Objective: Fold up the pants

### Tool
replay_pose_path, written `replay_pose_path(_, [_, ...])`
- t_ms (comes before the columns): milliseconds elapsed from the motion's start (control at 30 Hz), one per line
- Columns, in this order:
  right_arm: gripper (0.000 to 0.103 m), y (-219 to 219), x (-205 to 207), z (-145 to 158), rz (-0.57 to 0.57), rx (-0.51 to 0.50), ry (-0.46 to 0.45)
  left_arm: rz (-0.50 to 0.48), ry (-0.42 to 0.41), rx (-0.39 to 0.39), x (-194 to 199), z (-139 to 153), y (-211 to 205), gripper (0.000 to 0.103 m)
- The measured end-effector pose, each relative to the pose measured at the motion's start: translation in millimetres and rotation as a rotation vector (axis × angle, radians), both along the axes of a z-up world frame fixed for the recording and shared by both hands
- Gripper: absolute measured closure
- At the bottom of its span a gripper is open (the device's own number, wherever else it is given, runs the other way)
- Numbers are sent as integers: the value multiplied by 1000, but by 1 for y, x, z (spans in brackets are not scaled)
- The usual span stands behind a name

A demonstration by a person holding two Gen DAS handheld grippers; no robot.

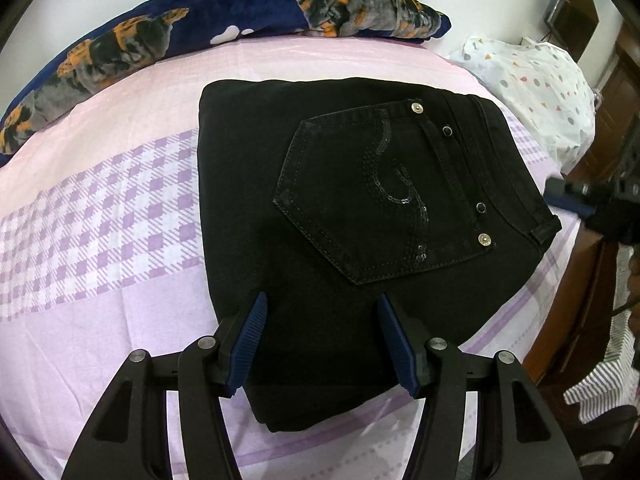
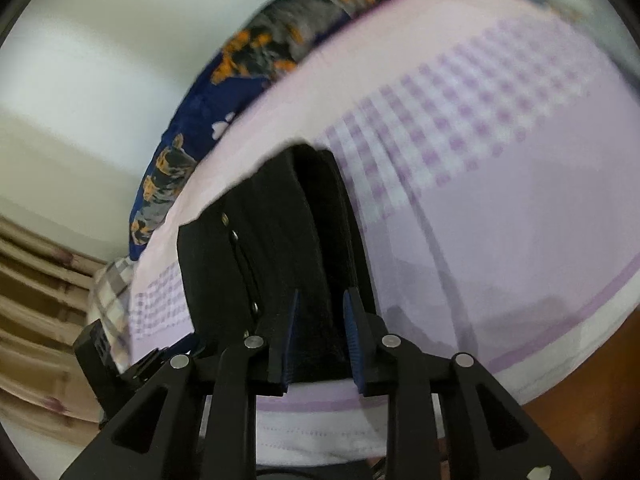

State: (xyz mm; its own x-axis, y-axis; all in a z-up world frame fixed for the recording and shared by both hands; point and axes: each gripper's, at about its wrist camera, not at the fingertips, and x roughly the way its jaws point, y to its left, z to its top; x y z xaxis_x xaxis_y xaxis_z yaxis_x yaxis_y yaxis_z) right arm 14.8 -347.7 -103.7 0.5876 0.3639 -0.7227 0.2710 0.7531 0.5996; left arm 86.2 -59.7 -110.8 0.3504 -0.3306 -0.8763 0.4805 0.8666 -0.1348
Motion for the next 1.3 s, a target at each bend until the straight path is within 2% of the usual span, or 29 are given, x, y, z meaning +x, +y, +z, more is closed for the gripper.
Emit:
replay_pose_path(133, [80, 8, 18, 25, 16, -56, -78, 1, -4, 5, 0, 0, -1, 45])
replay_pose_path(267, [81, 18, 45, 31, 12, -82, -92, 0, -14, 15, -2, 0, -2, 45])
replay_pose_path(433, [81, 29, 70, 25, 11, -121, -76, -2, -21, 25, -2, 0, -3, 44])
replay_pose_path(600, [84, 36, 81, 8, 39, -242, -30, -5, -26, 30, -3, 1, -4, 44])
replay_pose_path(767, [88, 36, 70, -10, 52, -240, 9, -2, -26, 20, -2, 2, -1, 44])
replay_pose_path(867, [88, 37, 59, -15, 69, -234, 24, 19, -33, -6, 0, 8, 6, 44])
replay_pose_path(1067, [88, 38, 35, -18, 82, -201, 30, 123, -25, -155, 17, 27, 46, 44])
replay_pose_path(1200, [88, 35, 23, -18, 88, -177, 26, 187, 17, -168, 32, 22, 64, 44])
replay_pose_path(1300, [88, 33, 19, -16, 105, -155, 21, 212, 85, -218, 38, 14, 73, 44])
